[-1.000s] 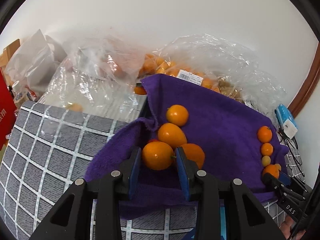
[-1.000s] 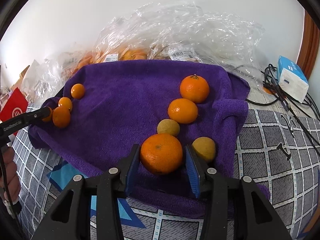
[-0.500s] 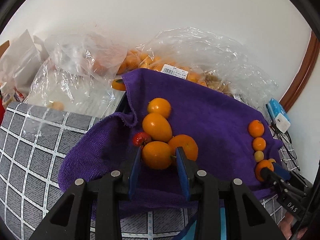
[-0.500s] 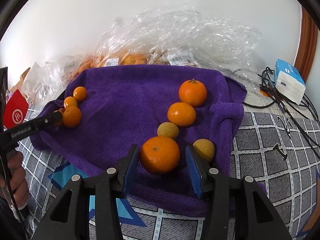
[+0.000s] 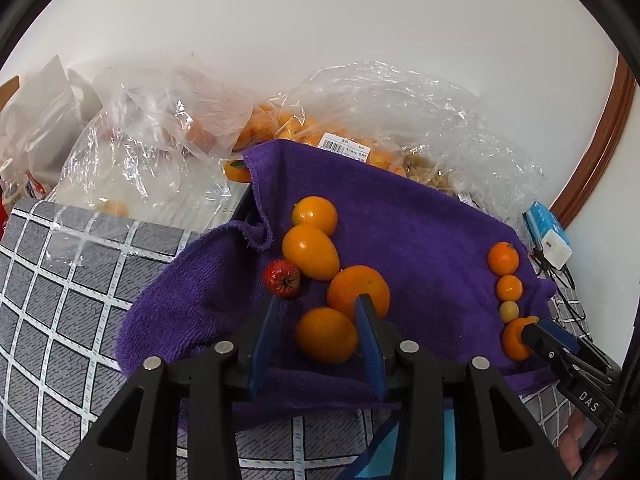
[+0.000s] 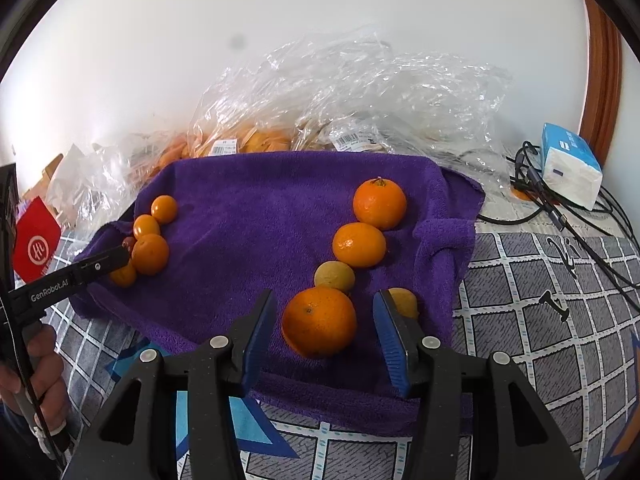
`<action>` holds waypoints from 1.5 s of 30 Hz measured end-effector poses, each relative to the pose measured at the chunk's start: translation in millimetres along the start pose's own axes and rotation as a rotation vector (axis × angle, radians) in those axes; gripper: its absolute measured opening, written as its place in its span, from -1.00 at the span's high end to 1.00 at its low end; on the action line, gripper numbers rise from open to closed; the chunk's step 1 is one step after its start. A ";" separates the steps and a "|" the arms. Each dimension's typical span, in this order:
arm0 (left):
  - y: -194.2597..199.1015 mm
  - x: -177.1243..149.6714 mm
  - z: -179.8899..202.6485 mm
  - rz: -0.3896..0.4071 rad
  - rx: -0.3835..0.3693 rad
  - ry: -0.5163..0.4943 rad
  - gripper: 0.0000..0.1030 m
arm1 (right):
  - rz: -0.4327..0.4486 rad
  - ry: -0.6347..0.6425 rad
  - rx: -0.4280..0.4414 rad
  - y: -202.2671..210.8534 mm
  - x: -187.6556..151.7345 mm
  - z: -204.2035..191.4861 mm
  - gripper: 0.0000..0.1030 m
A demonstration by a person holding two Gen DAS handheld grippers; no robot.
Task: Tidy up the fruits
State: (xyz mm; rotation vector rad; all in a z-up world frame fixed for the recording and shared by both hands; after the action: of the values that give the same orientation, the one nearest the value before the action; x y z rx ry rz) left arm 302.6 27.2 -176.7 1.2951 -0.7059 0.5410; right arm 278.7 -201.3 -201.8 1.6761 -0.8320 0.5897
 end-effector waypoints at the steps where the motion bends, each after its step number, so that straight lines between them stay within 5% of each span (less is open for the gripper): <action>1: 2.7 0.2 -0.8 0.008 0.005 0.003 0.10 | -0.002 -0.002 -0.003 -0.2 0.6 0.3 0.02; 9: 29.1 8.3 2.9 0.060 0.033 -0.029 -0.08 | 0.002 -0.015 -0.047 29.6 11.6 -6.7 0.02; 21: 143.1 -7.2 38.0 0.134 0.053 -0.128 -0.46 | 0.073 -0.035 -0.109 142.8 -0.5 -20.6 0.02; 25: 172.9 -19.1 53.6 0.148 0.079 -0.159 -0.51 | 0.133 -0.002 -0.123 179.3 -16.8 -24.4 -0.48; 32: 216.1 -38.6 70.3 0.155 0.085 -0.174 -0.68 | 0.252 0.009 -0.090 250.7 -38.6 -30.8 -0.85; 45: 274.4 -57.2 100.4 0.213 0.119 -0.233 -0.75 | 0.271 -0.045 -0.108 303.1 -62.8 -13.1 -0.98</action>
State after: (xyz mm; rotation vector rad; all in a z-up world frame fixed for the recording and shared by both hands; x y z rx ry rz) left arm 50.9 -14.2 -23.0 1.4168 -1.0265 0.6169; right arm 4.0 -214.9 -59.3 1.4939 -1.1150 0.6802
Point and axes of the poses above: each gripper's, at about its wrist camera, not at the fingertips, and y roughly against the way its jaws point, z to its right, x to its top, the point moved 3 cm from there along -y, roughly the way its jaws point, and after that the axes turned 12 degrees about -y, right-handed, at the moved point
